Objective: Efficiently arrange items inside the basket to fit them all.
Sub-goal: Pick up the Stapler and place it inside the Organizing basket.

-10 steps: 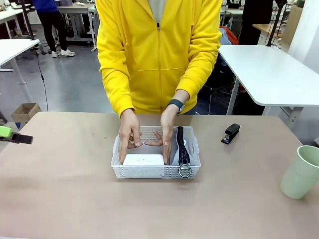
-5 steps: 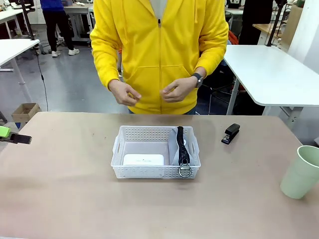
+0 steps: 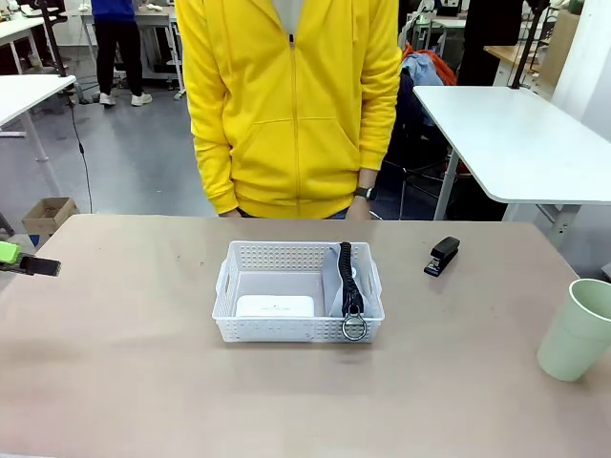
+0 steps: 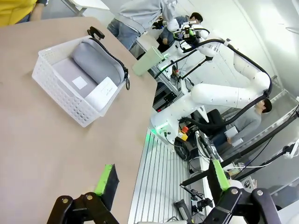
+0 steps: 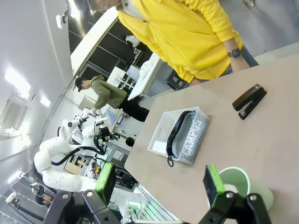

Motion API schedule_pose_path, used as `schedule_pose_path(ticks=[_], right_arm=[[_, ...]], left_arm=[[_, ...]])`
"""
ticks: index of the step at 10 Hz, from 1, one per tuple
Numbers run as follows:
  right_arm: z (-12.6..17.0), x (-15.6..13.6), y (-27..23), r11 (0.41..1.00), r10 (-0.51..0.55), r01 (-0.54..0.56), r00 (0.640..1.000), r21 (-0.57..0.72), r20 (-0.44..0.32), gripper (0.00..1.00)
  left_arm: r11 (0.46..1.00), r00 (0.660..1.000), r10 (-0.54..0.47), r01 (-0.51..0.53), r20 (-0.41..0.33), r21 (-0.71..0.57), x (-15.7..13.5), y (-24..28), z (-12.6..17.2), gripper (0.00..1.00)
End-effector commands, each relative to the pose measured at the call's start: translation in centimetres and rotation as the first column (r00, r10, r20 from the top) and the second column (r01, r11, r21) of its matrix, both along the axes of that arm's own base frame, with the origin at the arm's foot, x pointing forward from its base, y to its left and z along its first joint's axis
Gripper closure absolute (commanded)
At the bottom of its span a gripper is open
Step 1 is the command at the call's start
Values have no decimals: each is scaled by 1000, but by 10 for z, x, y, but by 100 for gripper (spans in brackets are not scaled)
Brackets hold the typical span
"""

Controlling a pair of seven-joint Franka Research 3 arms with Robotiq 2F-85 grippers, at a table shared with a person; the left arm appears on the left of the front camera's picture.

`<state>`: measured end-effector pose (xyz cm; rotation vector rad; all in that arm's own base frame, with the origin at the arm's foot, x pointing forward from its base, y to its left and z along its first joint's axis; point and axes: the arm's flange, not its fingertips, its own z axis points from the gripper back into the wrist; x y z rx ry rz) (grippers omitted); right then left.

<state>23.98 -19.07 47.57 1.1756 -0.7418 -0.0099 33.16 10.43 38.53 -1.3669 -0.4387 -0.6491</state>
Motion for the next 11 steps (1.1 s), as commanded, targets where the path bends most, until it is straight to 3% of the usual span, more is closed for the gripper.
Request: schedule_pose_path(ticks=[1,3,4,6,7,9,11], right_arm=[[0,0,0,1000,0,0,1000,0,0,0],[37,17,32,969,11,-19,999,-246,-34,0],[57,40,52,939,97,-105,994,-328,-42,0],[86,95,104,818,175,-240,970,-522,-170,0],[95,124,136,714,181,-305,950,-630,-254,0],[92,176,191,553,129,-388,914,-737,-385,0],[52,228,236,412,-28,-472,849,-779,-528,0]], left_arm=[[1000,1000,-16,16,6,-4,-2,1,3,0],[1000,1000,-16,16,6,-4,-2,1,3,0],[1000,1000,-16,16,6,-4,-2,1,3,0],[1000,1000,-16,16,6,-4,-2,1,3,0],[1000,1000,-16,16,6,-4,-2,1,3,0],[1000,1000,-16,16,6,-4,-2,1,3,0],[1000,1000,-16,16,6,-4,-2,1,3,0]])
